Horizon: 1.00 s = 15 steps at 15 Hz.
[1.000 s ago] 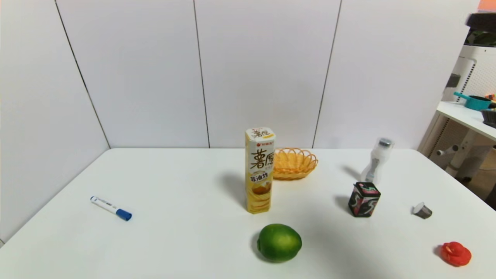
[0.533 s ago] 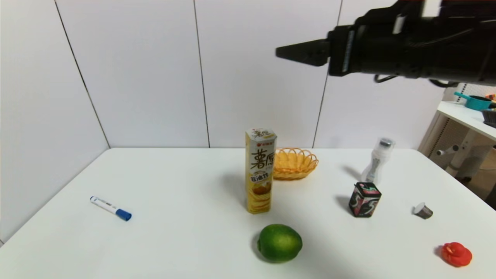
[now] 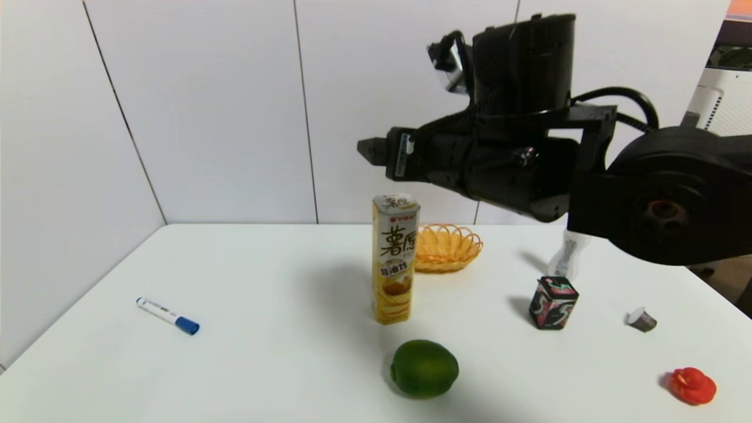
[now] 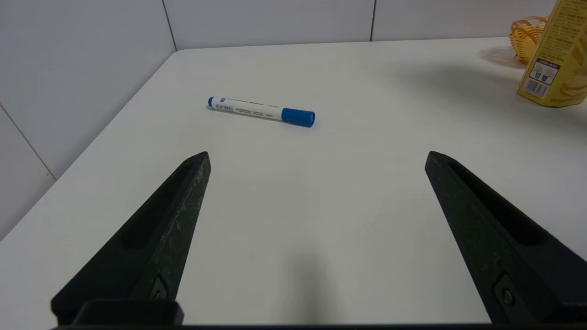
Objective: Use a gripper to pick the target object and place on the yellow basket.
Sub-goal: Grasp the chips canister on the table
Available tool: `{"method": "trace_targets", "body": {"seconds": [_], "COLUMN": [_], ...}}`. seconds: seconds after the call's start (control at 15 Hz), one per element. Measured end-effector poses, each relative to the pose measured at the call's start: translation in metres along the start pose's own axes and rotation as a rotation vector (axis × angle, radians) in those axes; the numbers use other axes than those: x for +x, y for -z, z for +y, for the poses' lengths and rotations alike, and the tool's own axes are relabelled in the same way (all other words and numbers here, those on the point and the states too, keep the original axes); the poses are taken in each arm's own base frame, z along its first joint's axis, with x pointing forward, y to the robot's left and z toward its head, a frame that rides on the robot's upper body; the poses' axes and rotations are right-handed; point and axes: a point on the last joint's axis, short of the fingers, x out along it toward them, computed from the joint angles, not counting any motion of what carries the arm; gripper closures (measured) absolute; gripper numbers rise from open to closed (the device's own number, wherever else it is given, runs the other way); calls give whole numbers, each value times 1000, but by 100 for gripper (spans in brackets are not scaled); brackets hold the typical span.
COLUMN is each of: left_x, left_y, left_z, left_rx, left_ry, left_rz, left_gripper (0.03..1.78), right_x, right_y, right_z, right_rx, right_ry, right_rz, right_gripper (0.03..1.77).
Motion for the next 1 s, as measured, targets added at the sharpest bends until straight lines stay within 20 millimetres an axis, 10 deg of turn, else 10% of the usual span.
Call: {"method": "trace_targets", "body": {"seconds": [1.0], "left_x": [0], "left_y": [0], "left_z": [0], "left_rx": [0], "left_ry": [0], "left_rz": [0], "left_gripper": [12], "right_x": [23], "right_y": [73], "right_z": [-7], "right_rx": [-13], "right_ry": [10], "right_rz": [12], "right_gripper": [10]}}
